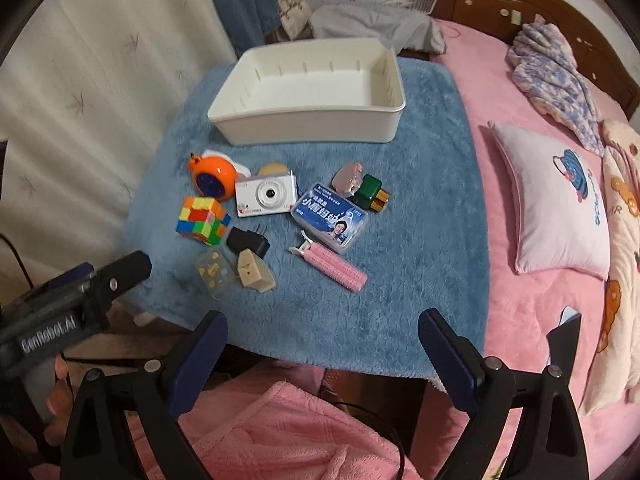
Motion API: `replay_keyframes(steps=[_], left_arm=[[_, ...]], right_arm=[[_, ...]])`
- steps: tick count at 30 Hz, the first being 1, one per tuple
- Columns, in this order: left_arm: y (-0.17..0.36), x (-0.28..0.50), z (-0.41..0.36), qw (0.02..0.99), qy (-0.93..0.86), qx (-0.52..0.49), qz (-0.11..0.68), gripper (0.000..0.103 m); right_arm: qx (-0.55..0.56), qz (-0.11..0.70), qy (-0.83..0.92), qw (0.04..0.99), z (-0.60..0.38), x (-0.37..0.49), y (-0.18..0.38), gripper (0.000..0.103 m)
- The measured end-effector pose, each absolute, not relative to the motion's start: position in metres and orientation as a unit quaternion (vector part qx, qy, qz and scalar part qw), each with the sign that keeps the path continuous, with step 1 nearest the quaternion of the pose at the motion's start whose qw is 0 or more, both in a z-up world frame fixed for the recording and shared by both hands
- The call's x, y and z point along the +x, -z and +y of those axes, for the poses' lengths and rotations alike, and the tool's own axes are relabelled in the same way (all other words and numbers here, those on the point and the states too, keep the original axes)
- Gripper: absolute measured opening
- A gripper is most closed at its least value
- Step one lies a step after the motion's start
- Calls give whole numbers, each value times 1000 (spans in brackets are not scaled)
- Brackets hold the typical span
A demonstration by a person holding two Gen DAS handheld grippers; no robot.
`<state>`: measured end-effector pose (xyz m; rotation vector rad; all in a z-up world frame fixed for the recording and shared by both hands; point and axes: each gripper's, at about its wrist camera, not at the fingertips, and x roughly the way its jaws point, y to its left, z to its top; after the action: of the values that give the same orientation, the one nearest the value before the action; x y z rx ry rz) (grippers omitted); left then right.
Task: Organize rigid objects
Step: 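Grasp the clear plastic box with left tool while right tool grasps the pink curler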
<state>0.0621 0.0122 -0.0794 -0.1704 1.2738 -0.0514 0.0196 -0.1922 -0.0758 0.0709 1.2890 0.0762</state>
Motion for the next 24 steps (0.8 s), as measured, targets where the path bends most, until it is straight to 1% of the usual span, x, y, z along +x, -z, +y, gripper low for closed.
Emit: replay_keyframes(steps=[8, 19, 24], left_arm=[[133, 101, 29, 722, -2, -127, 680, 100], [208, 143, 56, 586, -58, -219, 778, 100], [238, 149, 62, 528, -79, -241, 811, 100]], right_arm=[[25, 686, -58, 725, -177, 52, 126, 93], [29, 755, -54, 652, -173, 111, 184, 93], [38, 786, -48, 615, -173, 128, 218, 93]])
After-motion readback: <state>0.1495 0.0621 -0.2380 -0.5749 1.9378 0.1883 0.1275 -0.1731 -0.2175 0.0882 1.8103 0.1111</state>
